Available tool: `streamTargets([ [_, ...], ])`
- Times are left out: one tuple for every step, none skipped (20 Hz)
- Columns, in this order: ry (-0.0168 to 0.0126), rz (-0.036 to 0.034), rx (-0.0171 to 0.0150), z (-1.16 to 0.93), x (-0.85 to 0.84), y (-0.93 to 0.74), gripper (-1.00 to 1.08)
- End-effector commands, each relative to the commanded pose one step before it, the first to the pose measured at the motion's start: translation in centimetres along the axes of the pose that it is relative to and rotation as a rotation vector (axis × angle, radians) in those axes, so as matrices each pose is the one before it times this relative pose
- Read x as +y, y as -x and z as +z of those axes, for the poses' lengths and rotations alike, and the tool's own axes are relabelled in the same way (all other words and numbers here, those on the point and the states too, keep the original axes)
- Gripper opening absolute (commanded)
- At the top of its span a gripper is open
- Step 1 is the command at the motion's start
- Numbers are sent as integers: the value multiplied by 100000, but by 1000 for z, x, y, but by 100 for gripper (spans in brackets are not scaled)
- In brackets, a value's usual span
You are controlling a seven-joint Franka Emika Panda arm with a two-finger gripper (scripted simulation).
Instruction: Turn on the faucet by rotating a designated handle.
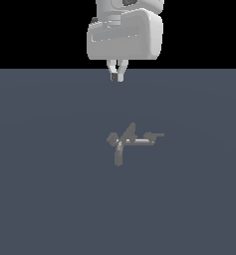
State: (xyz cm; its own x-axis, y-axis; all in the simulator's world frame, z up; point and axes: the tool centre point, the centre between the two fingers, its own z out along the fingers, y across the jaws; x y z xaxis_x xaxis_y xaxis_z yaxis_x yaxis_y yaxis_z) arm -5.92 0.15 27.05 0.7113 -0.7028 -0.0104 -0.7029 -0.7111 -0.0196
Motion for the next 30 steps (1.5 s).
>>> streamTargets([
  [39,6572,189,1721,-405,-1515,-100],
  [48,2588,58,679,-163,-603,-100],
  [51,2602,61,682,-163,-608,-100],
  [54,2617,64,685,-163,-612,-100],
  [58,2634,67,689,-163,-618,-100],
  [61,2653,70,693,-164,-623,-100],
  [64,2674,74,698,-164,-629,-100],
  [66,2695,77,702,-165,-636,-100],
  [68,2718,80,707,-166,-643,-100],
  [70,2742,83,712,-167,-649,-100],
  [72,2768,86,718,-168,-657,-100],
  [72,2794,88,723,-170,-664,-100],
  [73,2821,89,728,-171,-672,-100],
  [72,2849,90,733,-173,-679,-100],
  [72,2877,90,738,-175,-687,-100],
  [71,2904,90,744,-176,-695,-100],
  [69,2929,88,748,-178,-701,-100],
  [65,2883,83,733,-176,-691,-100],
  [59,2772,74,702,-170,-665,-100],
  [54,2652,65,668,-163,-636,-100],
  [49,2524,58,635,-156,-605,-100],
  [45,2390,53,600,-149,-573,-100],
  [41,2252,47,564,-141,-540,-100],
  [36,2129,37,530,-134,-511,-100],
  [31,2000,25,494,-126,-479,-100],
  [27,1867,14,457,-118,-447,-100],
  [24,1746,5,425,-111,-418,-100],
  [21,1619,1,392,-103,-387,-100],
  [19,1478,-1,357,-94,-353,-100],
  [16,1325,-2,320,-85,-317,-100],
])
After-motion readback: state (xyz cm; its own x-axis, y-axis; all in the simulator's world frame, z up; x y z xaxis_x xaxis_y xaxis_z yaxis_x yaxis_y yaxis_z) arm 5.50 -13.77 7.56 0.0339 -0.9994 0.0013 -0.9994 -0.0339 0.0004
